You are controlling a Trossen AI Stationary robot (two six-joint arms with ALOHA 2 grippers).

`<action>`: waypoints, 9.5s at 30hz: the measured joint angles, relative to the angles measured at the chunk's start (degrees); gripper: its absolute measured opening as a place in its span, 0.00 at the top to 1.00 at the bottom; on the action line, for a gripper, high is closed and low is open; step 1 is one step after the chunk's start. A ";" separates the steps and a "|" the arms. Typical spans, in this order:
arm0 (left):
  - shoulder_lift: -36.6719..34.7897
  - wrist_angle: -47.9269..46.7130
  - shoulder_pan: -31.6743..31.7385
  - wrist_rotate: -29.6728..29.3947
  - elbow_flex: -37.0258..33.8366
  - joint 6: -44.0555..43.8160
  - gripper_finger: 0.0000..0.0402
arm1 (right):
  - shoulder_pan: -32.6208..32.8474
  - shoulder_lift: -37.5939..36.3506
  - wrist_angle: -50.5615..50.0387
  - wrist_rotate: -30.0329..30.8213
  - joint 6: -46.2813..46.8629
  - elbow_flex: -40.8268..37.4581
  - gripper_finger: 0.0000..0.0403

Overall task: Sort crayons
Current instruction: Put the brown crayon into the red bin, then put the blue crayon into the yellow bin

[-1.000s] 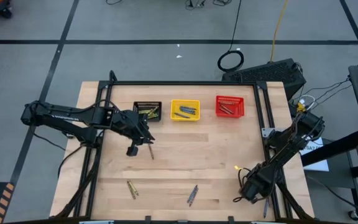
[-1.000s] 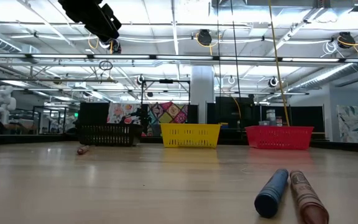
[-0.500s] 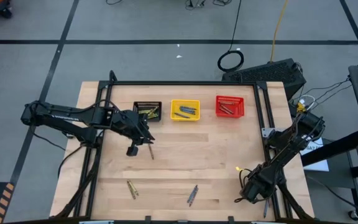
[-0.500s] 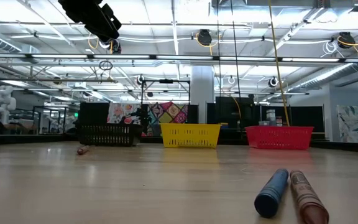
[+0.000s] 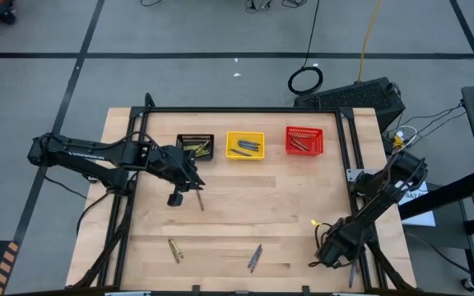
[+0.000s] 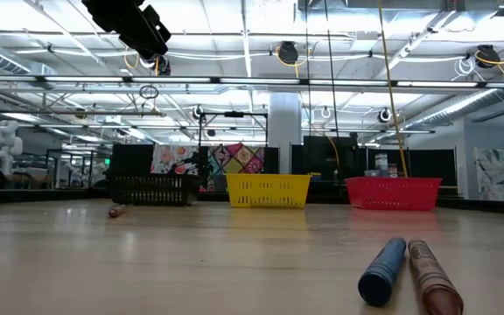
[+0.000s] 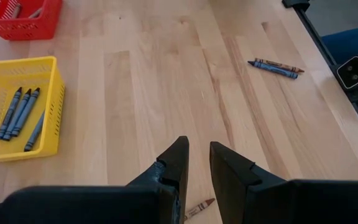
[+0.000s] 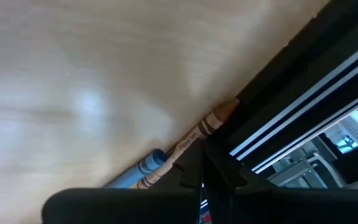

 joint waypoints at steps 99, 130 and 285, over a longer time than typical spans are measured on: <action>7.54 -4.00 -2.69 -1.44 -0.04 3.15 0.83 | -0.93 -2.22 -8.07 12.55 -3.51 5.56 0.81; 7.50 -9.18 -2.73 -2.28 0.00 2.85 0.83 | 3.22 2.53 8.77 21.59 22.17 15.74 0.85; 7.54 -8.70 -2.69 -2.27 0.00 -0.31 0.83 | -4.70 8.45 -6.71 17.25 -24.93 19.68 0.90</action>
